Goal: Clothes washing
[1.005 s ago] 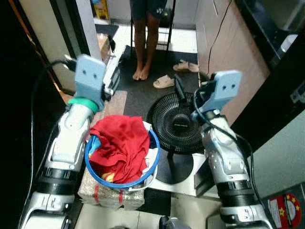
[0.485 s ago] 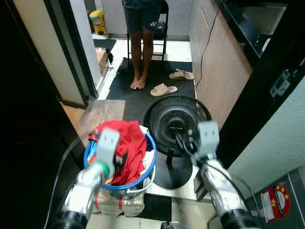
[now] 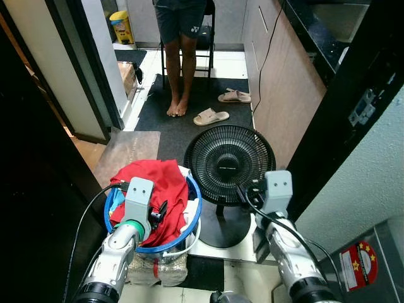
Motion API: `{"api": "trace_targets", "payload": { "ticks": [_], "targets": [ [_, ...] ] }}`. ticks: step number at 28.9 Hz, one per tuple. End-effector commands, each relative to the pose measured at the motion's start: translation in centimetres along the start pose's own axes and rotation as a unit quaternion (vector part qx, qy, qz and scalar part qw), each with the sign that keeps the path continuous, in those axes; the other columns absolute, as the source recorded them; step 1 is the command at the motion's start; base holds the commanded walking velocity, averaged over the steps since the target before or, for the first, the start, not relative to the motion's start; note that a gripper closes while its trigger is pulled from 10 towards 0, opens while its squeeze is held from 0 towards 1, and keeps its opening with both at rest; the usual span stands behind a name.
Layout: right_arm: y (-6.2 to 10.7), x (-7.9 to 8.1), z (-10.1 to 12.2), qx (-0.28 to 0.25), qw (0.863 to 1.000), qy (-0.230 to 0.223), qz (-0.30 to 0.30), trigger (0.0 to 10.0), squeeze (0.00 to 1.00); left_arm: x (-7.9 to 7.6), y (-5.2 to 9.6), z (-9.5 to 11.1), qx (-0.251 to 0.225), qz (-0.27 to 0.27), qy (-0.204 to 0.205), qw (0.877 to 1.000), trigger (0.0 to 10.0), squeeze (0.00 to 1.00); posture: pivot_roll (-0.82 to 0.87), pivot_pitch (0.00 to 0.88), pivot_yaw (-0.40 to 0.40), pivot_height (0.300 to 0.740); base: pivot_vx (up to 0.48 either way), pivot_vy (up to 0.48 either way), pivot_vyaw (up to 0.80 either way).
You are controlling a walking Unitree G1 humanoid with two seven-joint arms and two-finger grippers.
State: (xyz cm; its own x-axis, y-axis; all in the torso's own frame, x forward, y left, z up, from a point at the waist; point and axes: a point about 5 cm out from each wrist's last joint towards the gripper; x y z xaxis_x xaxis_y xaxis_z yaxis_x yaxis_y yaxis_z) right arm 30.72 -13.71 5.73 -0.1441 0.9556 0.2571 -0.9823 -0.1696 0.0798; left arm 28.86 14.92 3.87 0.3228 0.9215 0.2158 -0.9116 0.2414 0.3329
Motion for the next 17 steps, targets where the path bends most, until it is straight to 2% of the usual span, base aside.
{"api": "trace_targets", "payload": {
  "ticks": [1,3,4,5,6,8,9,11,12,13,14,15,17],
  "targets": [
    [0.0,0.1,-0.3,0.005,1.0,0.003,0.003,10.0,0.0,-0.2,0.1,-0.3,0.003,-0.007,-0.012,1.0,10.0,0.0,-0.04,0.0,0.028,0.74,0.0,0.0,0.0],
    [-0.1,0.4,-0.2,0.001,1.0,0.003,0.013,10.0,0.0,-0.3,0.1,-0.2,-0.001,-0.011,-0.023,1.0,10.0,0.0,-0.04,0.0,0.026,0.74,0.0,0.0,0.0],
    [-0.2,1.3,0.0,-0.001,0.998,0.039,0.05,10.0,0.0,-0.2,-0.1,-0.5,0.011,-0.006,-0.039,0.999,10.0,0.0,-0.04,0.0,0.022,0.74,0.0,0.0,0.0],
    [-0.2,1.3,0.0,-0.001,0.998,0.039,0.05,10.0,0.0,-0.2,-0.1,-0.5,0.011,-0.006,-0.039,0.999,10.0,0.0,-0.04,0.0,0.022,0.74,0.0,0.0,0.0],
    [-0.2,1.9,0.0,-0.002,0.995,0.062,0.074,10.0,0.0,0.2,-0.3,-0.7,0.026,0.008,-0.054,0.998,10.0,0.0,-0.04,0.0,0.021,0.74,0.0,0.0,0.0],
    [-0.2,1.9,0.0,-0.002,0.995,0.062,0.074,10.0,0.0,0.2,-0.3,-0.7,0.026,0.008,-0.054,0.998,10.0,0.0,-0.04,0.0,0.021,0.74,0.0,0.0,0.0],
    [-0.5,1.9,0.3,-0.007,0.995,0.069,0.072,10.0,0.0,1.1,-0.5,-0.7,0.032,0.033,-0.053,0.998,10.0,0.0,-0.04,0.0,0.017,0.74,0.0,0.0,0.0],
    [-0.5,1.9,0.3,-0.007,0.995,0.069,0.072,10.0,0.0,1.1,-0.5,-0.7,0.032,0.033,-0.053,0.998,10.0,0.0,-0.04,0.0,0.017,0.74,0.0,0.0,0.0],
    [-0.8,1.5,0.6,-0.011,0.997,0.062,0.053,10.0,0.0,1.8,-0.7,-0.7,0.038,0.055,-0.036,0.997,10.0,0.0,-0.04,0.0,0.021,0.74,0.0,0.0,0.0],
    [-1.0,0.2,0.6,-0.005,0.999,0.04,0.003,10.0,0.0,2.1,-0.9,-0.7,0.043,0.065,-0.023,0.997,10.0,0.0,-0.03,0.0,0.022,0.74,0.0,0.0,0.0],
    [-1.0,0.2,0.6,-0.005,0.999,0.04,0.003,10.0,0.0,2.1,-0.9,-0.7,0.043,0.065,-0.023,0.997,10.0,0.0,-0.03,0.0,0.022,0.74,0.0,0.0,0.0],
    [-0.9,-1.3,0.3,0.005,0.999,0.023,-0.044,10.0,0.0,2.2,-0.9,-1.0,0.05,0.065,-0.022,0.996,10.0,0.0,-0.04,0.0,0.023,0.74,0.0,0.0,0.0],
    [-0.4,-2.9,-0.3,0.022,0.996,0.016,-0.09,10.0,0.0,2.2,-0.8,-1.7,0.063,0.057,-0.043,0.995,10.0,0.0,-0.04,0.0,0.022,0.74,0.0,0.0,0.0]
  ]
}}
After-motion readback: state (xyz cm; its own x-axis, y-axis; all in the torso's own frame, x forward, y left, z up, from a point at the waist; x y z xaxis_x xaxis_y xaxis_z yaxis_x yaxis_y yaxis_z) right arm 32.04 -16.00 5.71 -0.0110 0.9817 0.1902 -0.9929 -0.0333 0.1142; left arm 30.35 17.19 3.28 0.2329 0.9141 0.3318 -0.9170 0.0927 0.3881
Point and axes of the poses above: a point about 5 cm out from each wrist's last joint towards the gripper, its own y axis pointing back from the gripper into the wrist, its own z axis along the axis of the wrist's last joint, x = y × z, and after that the axes turned 11 degrees about -y, right-handed
